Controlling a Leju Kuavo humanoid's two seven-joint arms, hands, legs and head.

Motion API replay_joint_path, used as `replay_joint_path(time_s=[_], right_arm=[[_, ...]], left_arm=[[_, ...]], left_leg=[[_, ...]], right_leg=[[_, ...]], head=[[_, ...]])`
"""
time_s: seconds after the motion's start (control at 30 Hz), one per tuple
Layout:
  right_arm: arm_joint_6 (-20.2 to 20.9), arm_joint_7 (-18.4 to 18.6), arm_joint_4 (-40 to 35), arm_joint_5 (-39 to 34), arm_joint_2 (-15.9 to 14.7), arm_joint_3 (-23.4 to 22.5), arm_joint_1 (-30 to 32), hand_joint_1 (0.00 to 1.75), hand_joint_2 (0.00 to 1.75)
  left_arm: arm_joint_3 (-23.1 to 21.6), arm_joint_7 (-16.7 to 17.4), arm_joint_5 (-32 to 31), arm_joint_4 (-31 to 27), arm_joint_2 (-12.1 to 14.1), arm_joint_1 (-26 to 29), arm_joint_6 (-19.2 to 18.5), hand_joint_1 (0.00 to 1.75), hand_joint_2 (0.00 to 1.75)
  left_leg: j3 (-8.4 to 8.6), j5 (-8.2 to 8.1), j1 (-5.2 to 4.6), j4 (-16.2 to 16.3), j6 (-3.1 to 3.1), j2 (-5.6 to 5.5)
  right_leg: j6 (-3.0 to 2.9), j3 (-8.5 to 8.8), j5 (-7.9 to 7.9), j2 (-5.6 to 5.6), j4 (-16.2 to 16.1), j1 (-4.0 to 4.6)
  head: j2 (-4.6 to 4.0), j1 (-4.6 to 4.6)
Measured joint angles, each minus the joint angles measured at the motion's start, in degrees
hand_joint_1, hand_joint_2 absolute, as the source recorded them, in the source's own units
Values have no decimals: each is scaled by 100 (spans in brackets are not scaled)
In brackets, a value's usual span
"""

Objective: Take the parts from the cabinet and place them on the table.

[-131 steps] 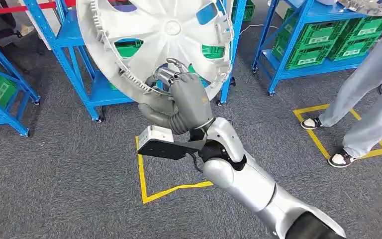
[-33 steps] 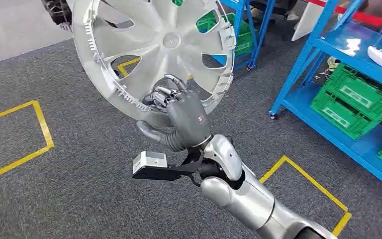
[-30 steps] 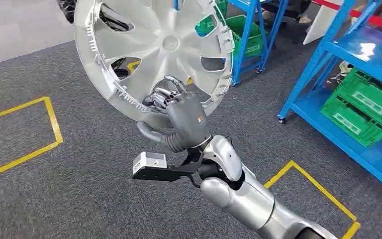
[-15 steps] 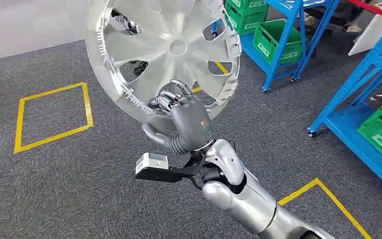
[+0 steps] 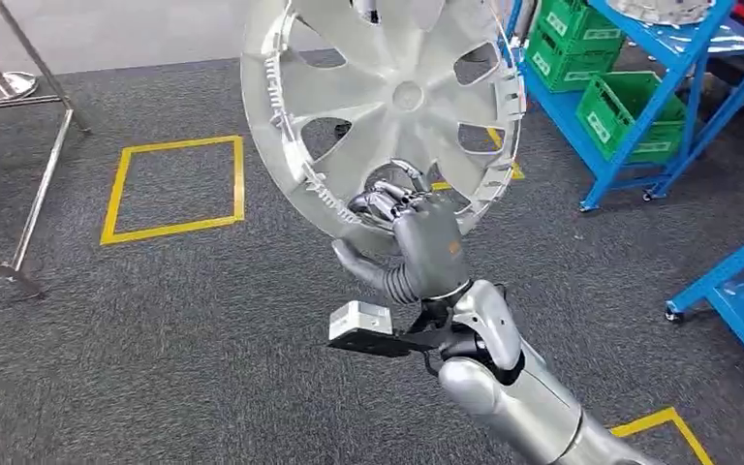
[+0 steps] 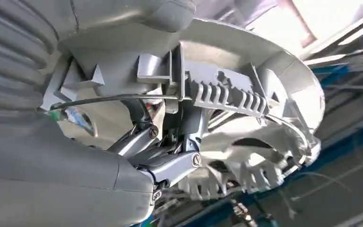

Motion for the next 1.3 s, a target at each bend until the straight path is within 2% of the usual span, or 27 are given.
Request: replay_joint_path(time_s=[0.03, 0.07, 0.1, 0.17, 0.2, 0.23, 0.27, 0.3, 0.37, 0.4, 0.43, 0.5, 0.53, 0.57, 0.6, 0.7, 0.73, 0.8, 0.83, 0.9, 0.97, 1.03, 1.07, 1.1, 1.2, 1.23, 1.3], right_arm=[[17, -104, 54, -59, 0, 13, -60, 175, 175], [76, -148, 117, -72, 24, 48, -146, 175, 175], [182, -120, 160, -50, 92, 99, -249, 175, 175], [411, 55, 276, 11, 311, 219, -500, 175, 175], [477, 125, 335, 35, 477, 271, -622, 175, 175], [499, 160, 363, 48, 565, 300, -713, 175, 175], [518, 197, 413, 72, 662, 343, -773, 175, 175], [525, 215, 446, 101, 700, 363, -807, 175, 175], [525, 263, 487, 195, 750, 402, -807, 175, 175], [523, 287, 490, 230, 772, 422, -795, 175, 175], [525, 307, 490, 282, 794, 435, -779, 175, 175], [523, 315, 490, 330, 811, 444, -760, 175, 175], [525, 317, 490, 350, 820, 444, -759, 175, 175], [525, 322, 490, 363, 840, 444, -759, 175, 175], [525, 328, 490, 374, 842, 446, -762, 175, 175], [523, 315, 490, 398, 863, 459, -759, 175, 175], [523, 317, 485, 407, 875, 459, -763, 175, 175], [520, 304, 476, 442, 896, 459, -750, 175, 175], [518, 309, 476, 455, 883, 457, -709, 175, 175], [518, 304, 476, 459, 846, 444, -632, 175, 175], [518, 309, 476, 459, 831, 441, -613, 175, 175], [518, 315, 476, 457, 829, 428, -613, 175, 175], [518, 315, 476, 457, 826, 426, -612, 175, 175], [518, 311, 474, 459, 822, 426, -603, 175, 175], [505, 311, 468, 466, 815, 424, -602, 175, 175], [498, 313, 461, 466, 815, 422, -600, 175, 175], [481, 326, 444, 466, 815, 420, -588, 175, 175]], left_arm=[[17, -80, 115, 0, 0, 31, 46, 0, 175], [46, -149, 212, 0, 0, 63, 83, 0, 175], [83, -214, 294, 2, 4, 91, 113, 0, 175], [140, -260, 360, 7, 9, 162, 144, 0, 175], [171, -253, 371, 9, 9, 186, 144, 0, 175], [186, -247, 371, 9, 22, 199, 144, 0, 175], [195, -234, 371, 13, 9, 199, 144, 0, 175], [195, -223, 371, 11, 4, 187, 144, 0, 175], [197, -203, 356, 11, 4, 183, 144, 0, 175], [197, -203, 336, 11, 2, 195, 144, 0, 175], [197, -201, 328, 11, 2, 208, 144, 0, 175], [199, -203, 321, 11, 2, 216, 151, 0, 175], [199, -203, 319, 11, 2, 215, 153, 0, 175], [199, -205, 319, 13, -15, 203, 157, 0, 175], [201, -210, 317, 9, -13, 194, 160, 0, 175], [201, -210, 299, 13, -17, 199, 162, 0, 175], [201, -210, 282, 11, -15, 203, 164, 0, 175], [201, -201, 260, 11, -22, 195, 170, 0, 175], [201, -194, 238, 11, -15, 168, 188, 0, 175], [201, -183, 207, 11, -20, 148, 199, 0, 175], [201, -153, 199, 13, -28, 153, 201, 0, 175], [201, -151, 199, 13, -44, 152, 201, 0, 175], [201, -151, 199, 13, -52, 150, 201, 0, 175], [201, -151, 196, 11, -57, 132, 201, 0, 175], [201, -146, 194, 15, -61, 175, 201, 0, 175], [201, -140, 183, 20, -57, 185, 201, 0, 175], [201, -131, 150, 24, -66, 178, 190, 0, 175]], left_leg=[[-2, 6, 6, 2, -14, -66], [-36, 5, -14, 11, -55, -93], [-54, 22, -13, 4, -95, -126], [-69, 59, 18, -54, -179, -217], [-116, 71, -1, -66, -229, -280], [-106, 43, 8, -29, -229, -150], [-203, -121, -34, 181, -247, 195], [-400, -356, -30, 578, -269, 372], [-831, -771, -23, 1508, -309, 510], [-931, -809, -18, 1742, -325, 528], [-881, -730, -13, 1681, -334, 544], [-441, -335, -5, 916, -337, 621], [-146, -136, -6, 402, -332, 774], [38, -153, -42, 16, -297, 1142], [61, -104, -41, 16, -190, 1036], [22, -100, -65, 26, -77, 814], [44, -89, -51, 11, -42, 746], [61, -77, -22, 7, 13, 624], [46, -64, -20, 7, 35, 550], [27, -62, -23, 15, 40, 359], [35, -60, -26, 20, 37, 184], [41, -50, -22, 25, 20, 1], [29, -40, -2, 24, 4, -69], [-1, -26, -17, 37, -47, -150], [-42, 29, 44, -40, -184, -329], [-67, 39, 16, -56, -216, -358], [-234, -247, -10, 343, -209, 256]], right_leg=[[-28, 243, 223, 226, -519, -7], [-3, 310, 188, 423, -674, -8], [-16, 293, 225, 311, -703, 19], [-74, 273, 227, 229, -687, 56], [-129, 289, 262, 154, -743, 13], [-176, 315, 290, 57, -789, -7], [-216, 329, 286, -21, -805, 7], [-239, 328, 280, -126, -804, 22], [-260, 325, 265, -331, -801, 48], [-265, 324, 259, -423, -800, 52], [-259, 328, 254, -502, -800, 52], [-233, 335, 232, -650, -786, 49], [-209, 344, 213, -712, -766, 45], [-162, 342, 177, -763, -729, 89], [-136, 337, 150, -812, -701, 116], [-59, 379, 135, -994, -713, 106], [3, 417, 97, -961, -706, 81], [51, 263, -201, -538, -300, 36], [59, 1, -435, -327, 227, 18], [63, -426, -658, -147, 1021, 16], [29, -371, -350, -95, 768, 23], [-36, 75, 184, 66, -237, 21], [-70, 244, 226, 379, -628, 10], [-61, 256, 221, 421, -698, 10], [-106, 274, 233, 233, -695, 57], [-150, 329, 279, 129, -792, -8], [-223, 367, 307, -17, -851, -1]], head=[[0, 13], [0, 9], [0, 18], [0, 15], [0, 9], [0, 13], [0, -37], [0, -61], [0, -61], [0, -61], [0, -61], [0, -61], [0, -61], [0, -74], [0, -68], [0, -40], [0, -42], [0, -31], [0, -13], [0, -4], [0, -7], [0, -4], [0, -7], [0, -20], [0, -11], [0, -18], [0, -79]])
